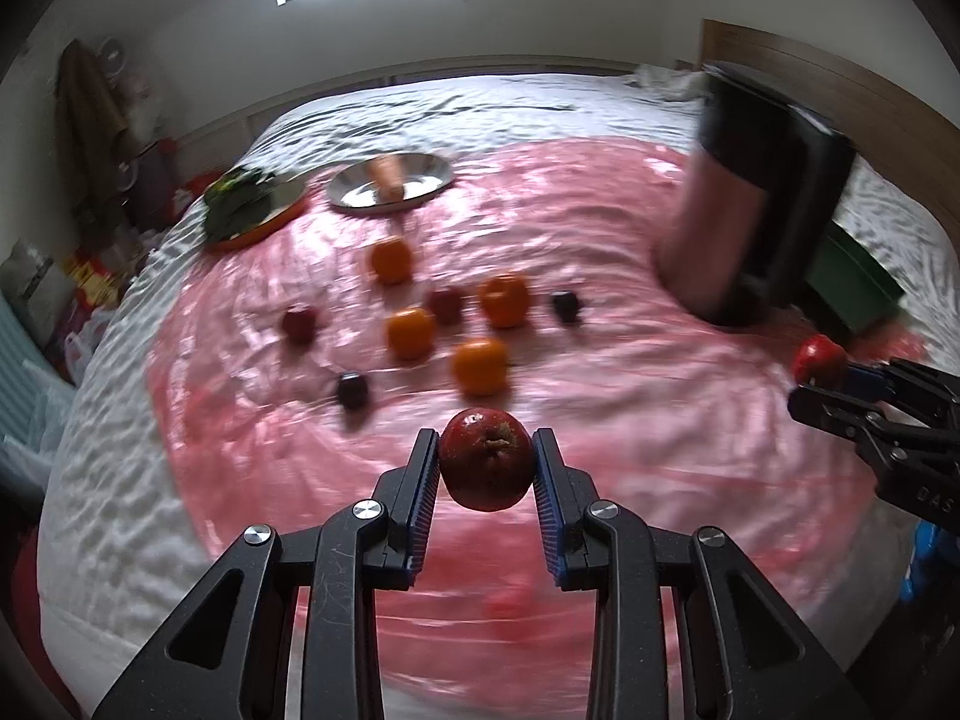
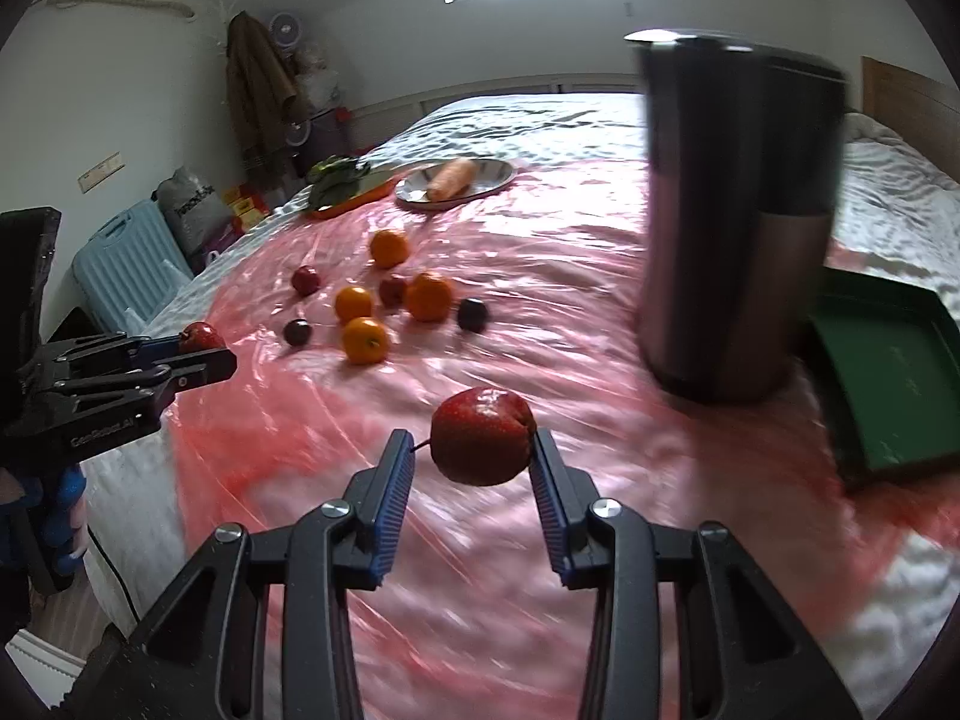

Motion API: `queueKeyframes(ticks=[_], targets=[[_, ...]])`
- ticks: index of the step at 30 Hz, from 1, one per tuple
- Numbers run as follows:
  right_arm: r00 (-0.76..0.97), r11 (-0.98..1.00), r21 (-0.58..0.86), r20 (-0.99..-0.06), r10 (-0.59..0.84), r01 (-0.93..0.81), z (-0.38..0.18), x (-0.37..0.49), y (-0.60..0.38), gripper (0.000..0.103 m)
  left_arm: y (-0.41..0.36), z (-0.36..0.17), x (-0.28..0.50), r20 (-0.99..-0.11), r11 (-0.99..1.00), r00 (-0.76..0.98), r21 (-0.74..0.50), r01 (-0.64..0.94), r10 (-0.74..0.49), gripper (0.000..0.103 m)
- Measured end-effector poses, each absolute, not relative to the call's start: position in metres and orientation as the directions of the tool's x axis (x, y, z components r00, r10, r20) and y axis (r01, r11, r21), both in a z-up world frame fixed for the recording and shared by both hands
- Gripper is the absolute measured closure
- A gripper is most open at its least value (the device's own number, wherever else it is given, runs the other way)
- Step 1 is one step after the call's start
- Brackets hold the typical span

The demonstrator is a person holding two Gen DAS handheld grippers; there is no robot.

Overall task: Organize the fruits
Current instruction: 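Carry both red apples past the kettle and lower them into the green tray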

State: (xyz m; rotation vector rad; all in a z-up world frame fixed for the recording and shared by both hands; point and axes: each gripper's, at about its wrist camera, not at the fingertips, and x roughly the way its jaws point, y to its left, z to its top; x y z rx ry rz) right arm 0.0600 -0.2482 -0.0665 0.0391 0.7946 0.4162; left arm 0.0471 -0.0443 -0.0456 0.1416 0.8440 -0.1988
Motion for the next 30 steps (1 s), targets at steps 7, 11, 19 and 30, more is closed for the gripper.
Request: queueKeyframes(ticks=[7,11,19,30], targets=[[0.659,0.947,0.180,-0.683,0.315,-0.265,-0.062,0.044,-0.303,0.034,-0.107,-0.037,0.030,-0.756,0.934,0.617,0.022,0.355,-0.217,0.076],[0.684,0.965,0.173,-0.681,0.263,-0.198,-0.061,0.039,-0.340,0.034,-0.149,-0.034,0.022,-0.757,0.898,0.587,0.002,0.441,-0.287,0.076],[0.727,0.986,0.156,-0.669,0.151,-0.062,-0.057,0.039,-0.418,0.034,-0.236,-0.026,0.020,-0.747,0.807,0.521,-0.035,0.589,-0.413,0.076],[0.766,0.987,0.140,-0.642,0.032,0.076,-0.062,0.104,-0.512,0.034,-0.359,-0.035,0.077,-0.722,0.739,0.486,-0.050,0.672,-0.492,0.076]])
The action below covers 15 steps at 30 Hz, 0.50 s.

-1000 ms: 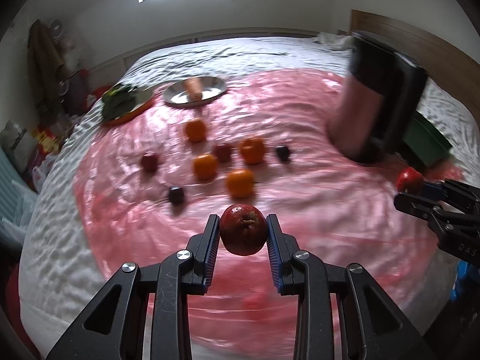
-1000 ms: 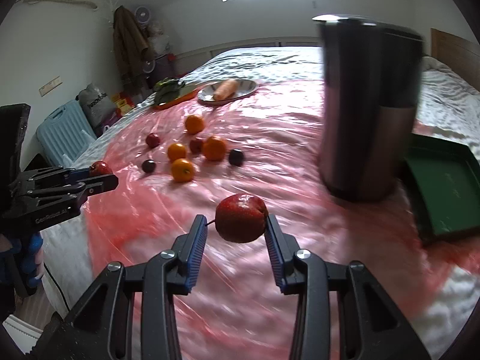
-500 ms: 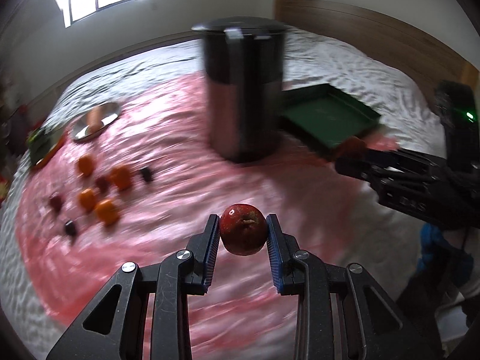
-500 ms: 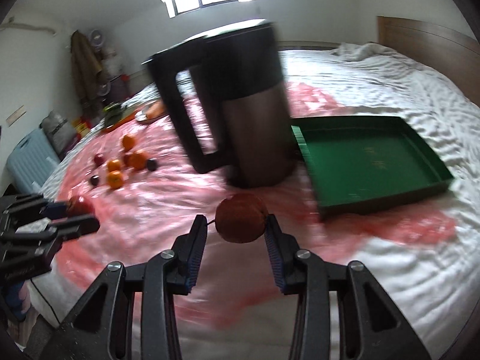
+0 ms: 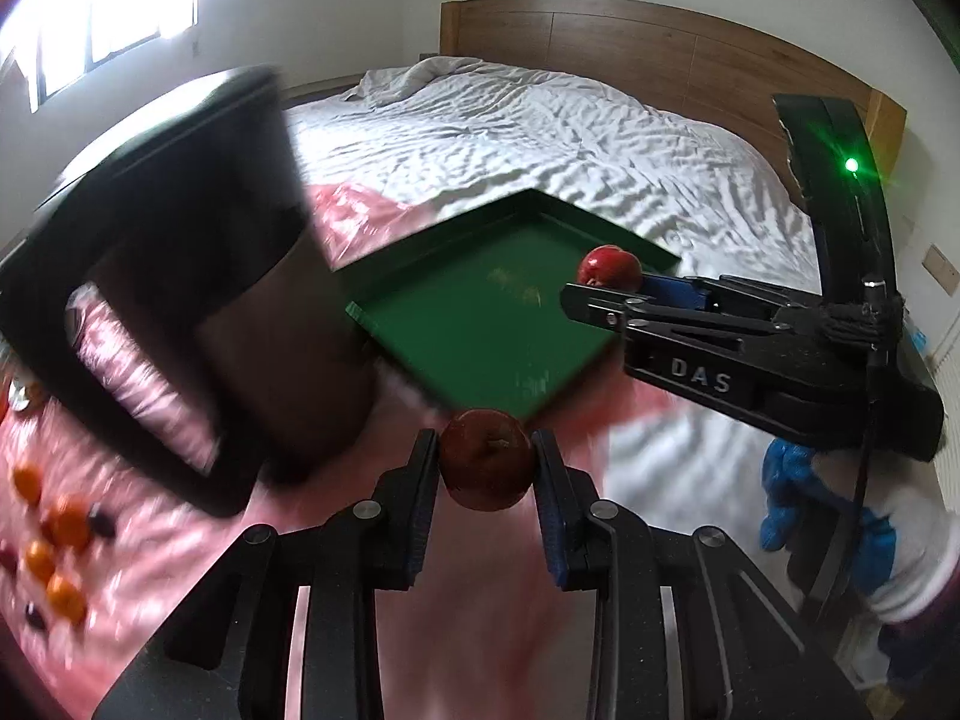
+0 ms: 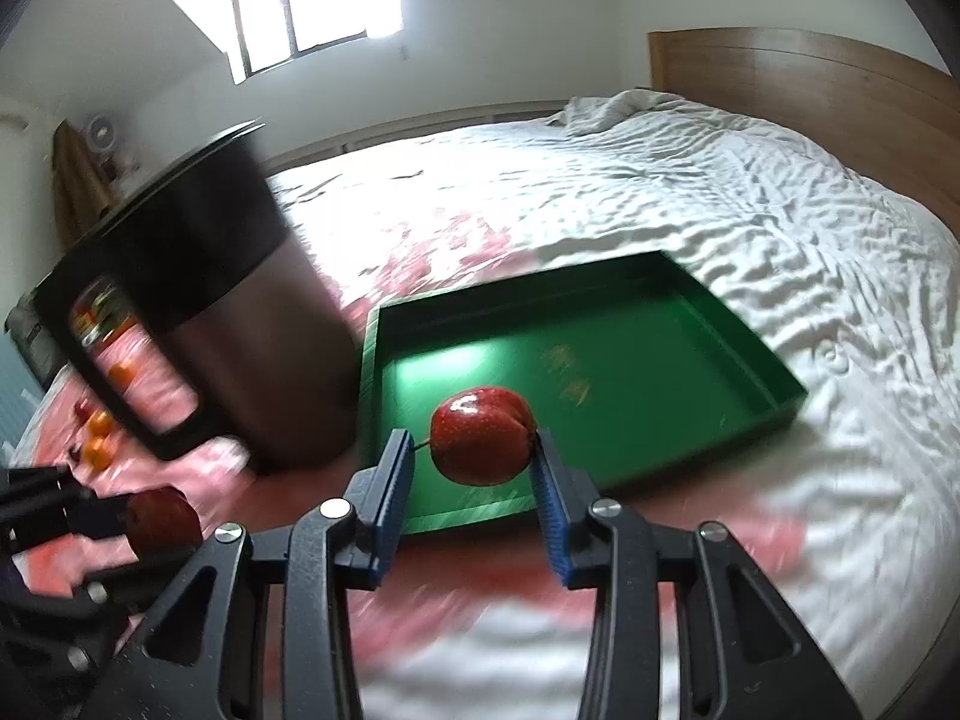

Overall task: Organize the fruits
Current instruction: 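Carry both red apples past the kettle and lower them into the green tray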

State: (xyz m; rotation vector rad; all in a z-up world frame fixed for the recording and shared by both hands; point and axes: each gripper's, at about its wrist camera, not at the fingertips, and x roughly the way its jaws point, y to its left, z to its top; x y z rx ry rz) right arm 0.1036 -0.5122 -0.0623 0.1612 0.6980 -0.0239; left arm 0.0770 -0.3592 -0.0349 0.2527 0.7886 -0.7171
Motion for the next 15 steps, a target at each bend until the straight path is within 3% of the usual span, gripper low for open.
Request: queueKeyframes(ticks=[6,15], targets=[[0.778,0.978,0.153,-0.628,-0.014,0.141,-0.079,0.169,-0.553,0.034,-0.420,-0.057,0.149,-0.719,0.769,0.503,-0.068,0.636,-0.479,0.076],[0.722,0.961,0.165,-0.690,-0.049,0.223,-0.111,0.240,-0.587,0.034,-0.467,-0.088,0.211,-0.749,0.815,0.516,-0.054,0.578,-0.416,0.076]])
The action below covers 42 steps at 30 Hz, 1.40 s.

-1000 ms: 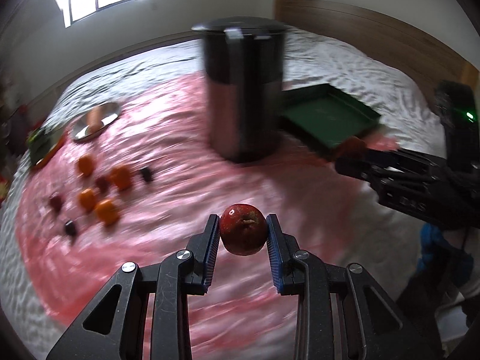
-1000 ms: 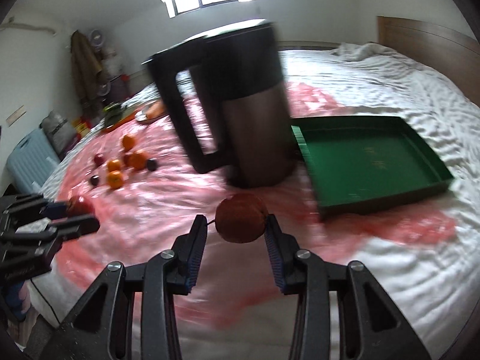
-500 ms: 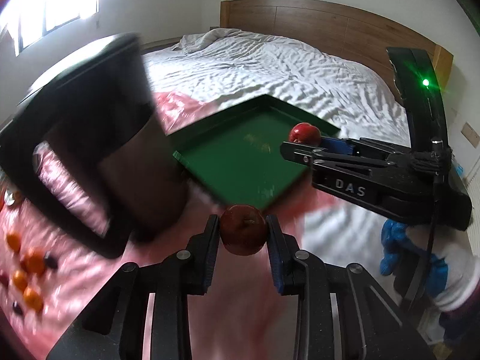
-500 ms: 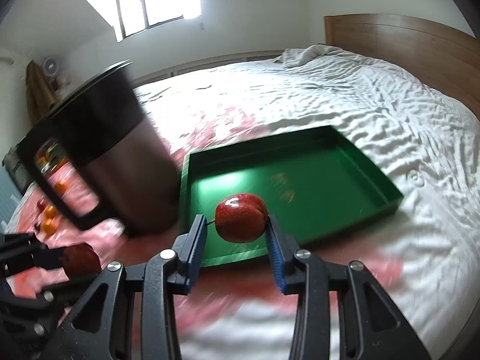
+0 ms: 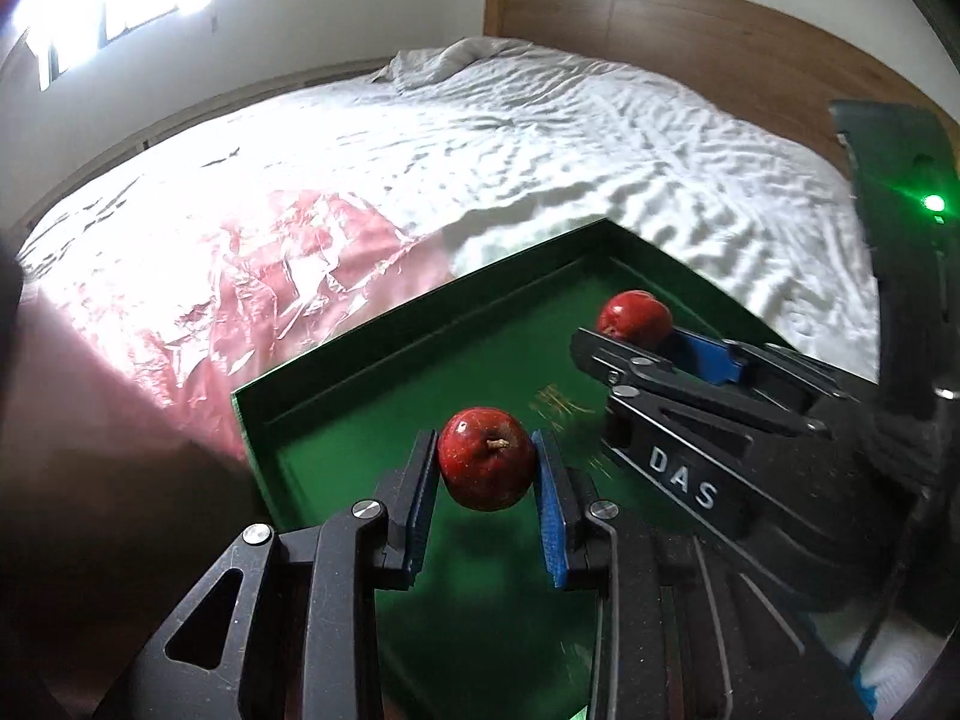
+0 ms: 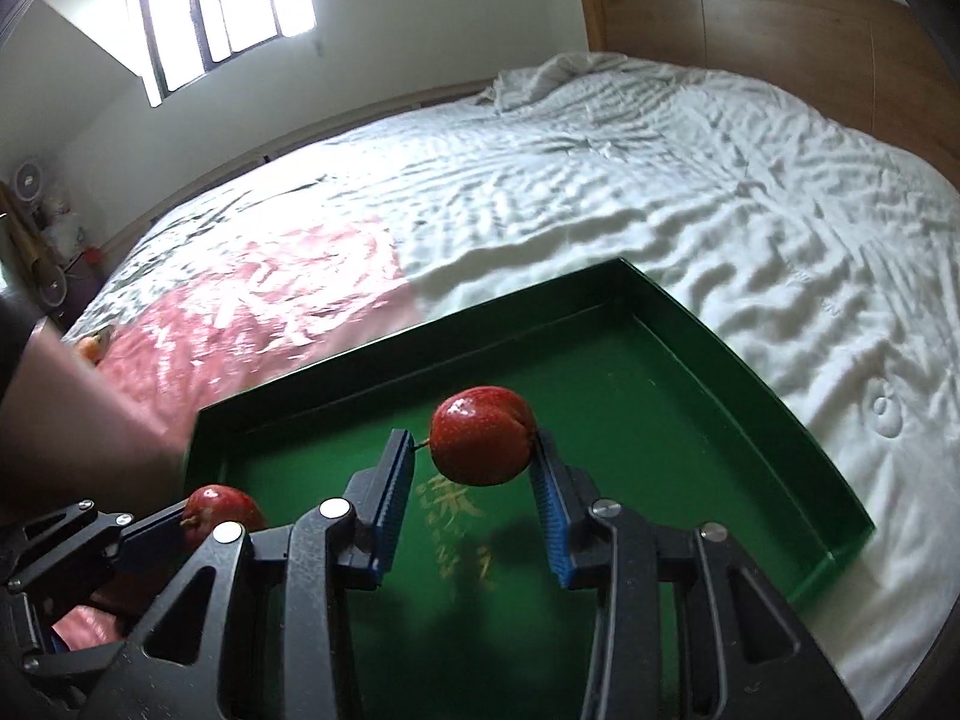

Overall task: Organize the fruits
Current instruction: 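Carry both red apples past the kettle and lower them into the green tray, then open both tools to release the red apples in the tray, then move both open tools back to the remaining fruit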

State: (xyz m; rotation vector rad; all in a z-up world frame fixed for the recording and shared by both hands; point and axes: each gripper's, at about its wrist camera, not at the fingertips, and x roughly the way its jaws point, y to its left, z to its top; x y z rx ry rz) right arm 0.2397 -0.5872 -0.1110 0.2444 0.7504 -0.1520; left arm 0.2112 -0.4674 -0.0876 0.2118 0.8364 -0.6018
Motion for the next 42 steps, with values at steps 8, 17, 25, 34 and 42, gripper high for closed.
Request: queueKeyframes(ticks=[8,17,25,34,42], targets=[[0.675,0.957,0.178,-0.738,-0.024,0.230,-0.137,0.265,-0.591,0.031,-0.472,-0.124,0.245,-0.816,0.846,0.463,-0.058,0.530,-0.347,0.076],[0.639,0.947,0.179,-0.768,-0.035,0.267,-0.142,0.276,-0.595,0.027,-0.480,-0.127,0.250,-0.832,0.839,0.451,-0.031,0.543,-0.323,0.059],[0.613,0.939,0.171,-0.788,-0.051,0.297,-0.139,0.276,-0.596,0.003,-0.488,-0.124,0.256,-0.844,0.844,0.440,-0.027,0.536,-0.307,0.053],[0.635,0.929,0.149,-0.765,-0.109,0.340,-0.105,0.241,-0.602,0.000,-0.484,-0.096,0.230,-0.813,0.820,0.464,-0.029,0.572,-0.353,0.044],[0.620,0.912,0.094,-0.761,-0.193,0.399,-0.077,0.196,-0.602,0.000,-0.462,-0.070,0.180,-0.787,0.759,0.452,-0.033,0.650,-0.421,0.042]])
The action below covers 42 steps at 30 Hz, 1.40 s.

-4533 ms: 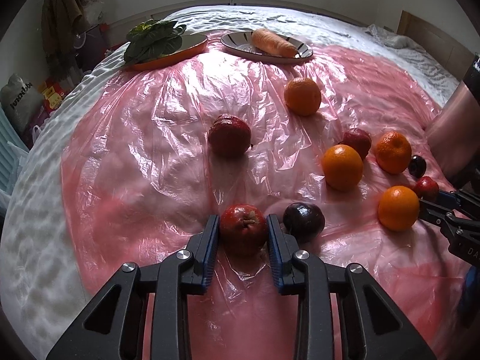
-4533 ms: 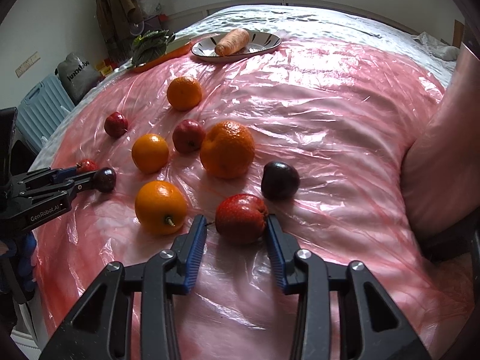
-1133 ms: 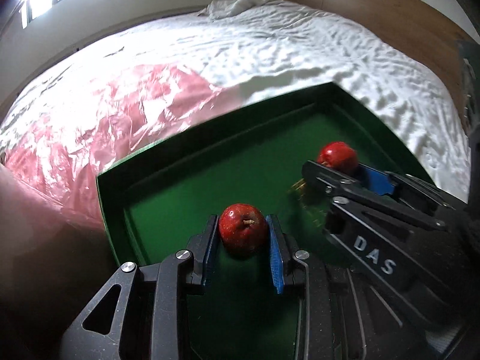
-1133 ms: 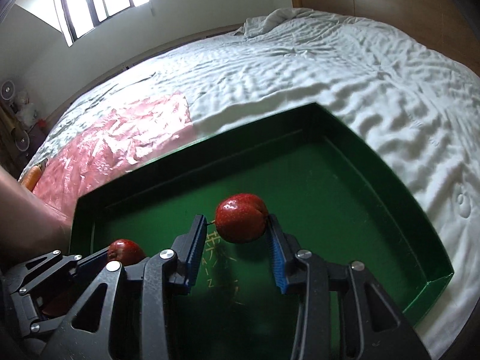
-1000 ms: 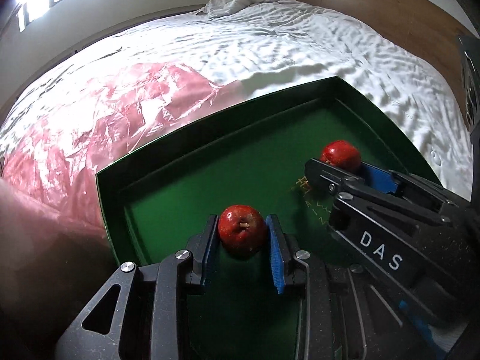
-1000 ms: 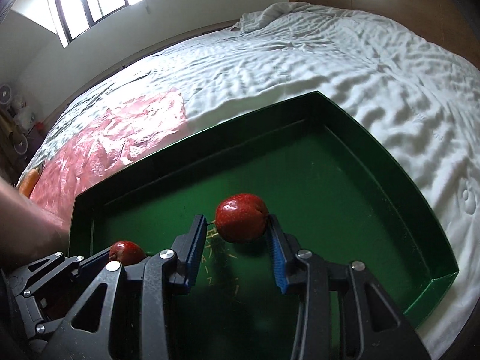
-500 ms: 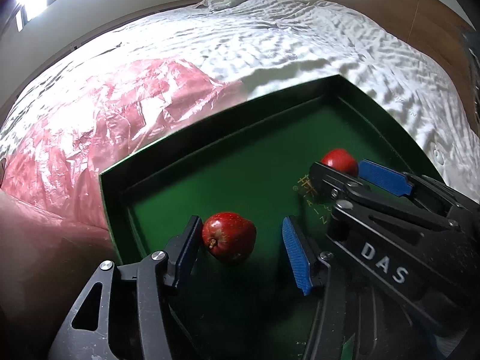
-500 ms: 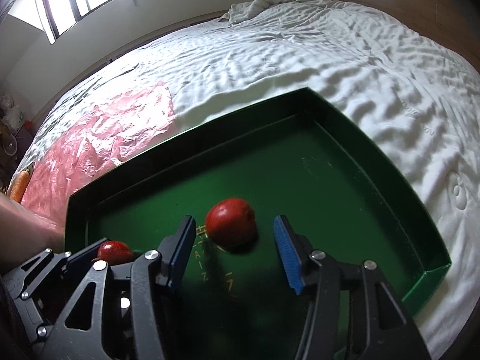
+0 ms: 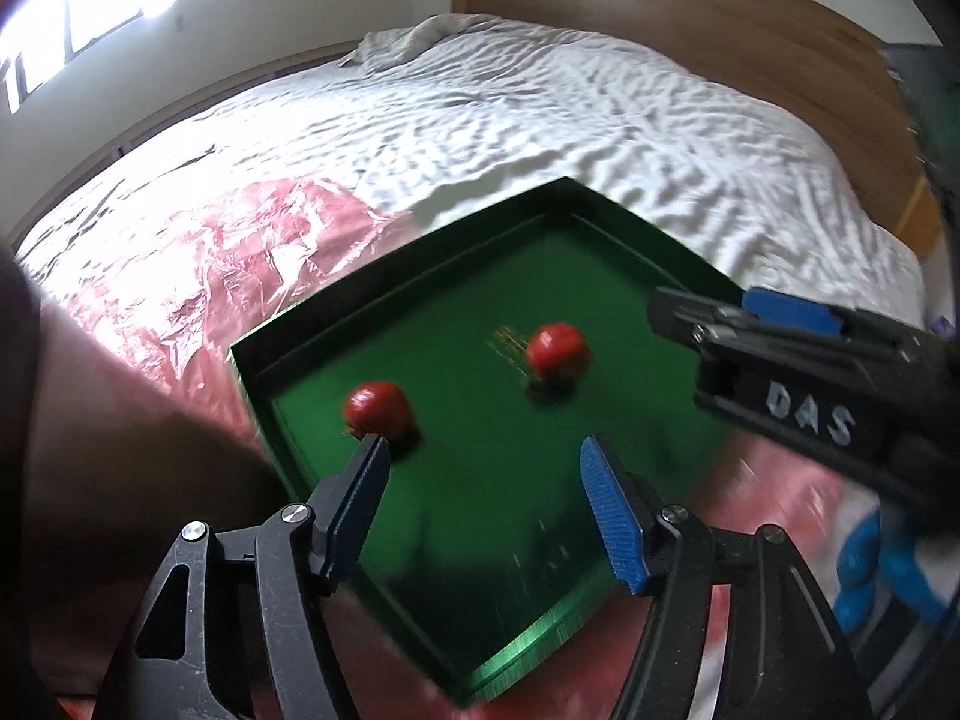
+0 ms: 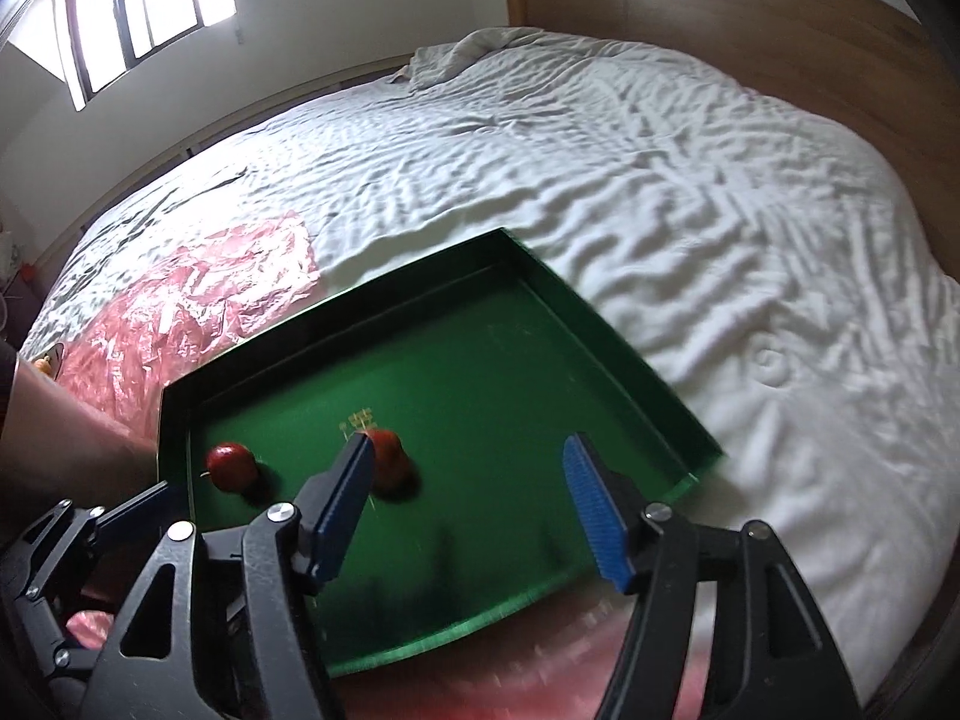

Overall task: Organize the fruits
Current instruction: 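Move both open tools back to the remaining fruit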

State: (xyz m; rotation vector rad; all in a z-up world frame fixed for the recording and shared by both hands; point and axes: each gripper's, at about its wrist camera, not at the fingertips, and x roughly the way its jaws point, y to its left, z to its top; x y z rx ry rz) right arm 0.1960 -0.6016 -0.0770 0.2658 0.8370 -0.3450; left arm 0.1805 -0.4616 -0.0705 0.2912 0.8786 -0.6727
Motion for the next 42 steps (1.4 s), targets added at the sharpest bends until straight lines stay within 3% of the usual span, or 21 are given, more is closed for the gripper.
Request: queueKeyframes(ticks=[9,17,34,42], targets=[[0.609,0.912,0.055,-0.760,-0.226,0.407,-0.063,0.149,-0.555,0.000,-0.404,-0.044,0.108,-0.755,0.665,0.411,-0.044,0.746,-0.511,0.039],[0.594,0.921,0.064,-0.781,-0.193,0.384,-0.065,0.117,-0.503,0.000,-0.343,-0.037,0.075,-0.751,0.663,0.416,-0.038,0.747,-0.512,0.039],[0.584,0.967,0.109,-0.811,-0.048,0.232,-0.069,0.087,-0.372,0.000,-0.191,-0.037,0.077,-0.741,0.823,0.561,0.019,0.568,-0.370,0.039],[0.521,0.978,0.197,-0.843,0.135,0.065,-0.083,0.076,-0.291,0.000,-0.103,-0.041,0.095,-0.745,0.918,0.620,0.029,0.396,-0.244,0.039]])
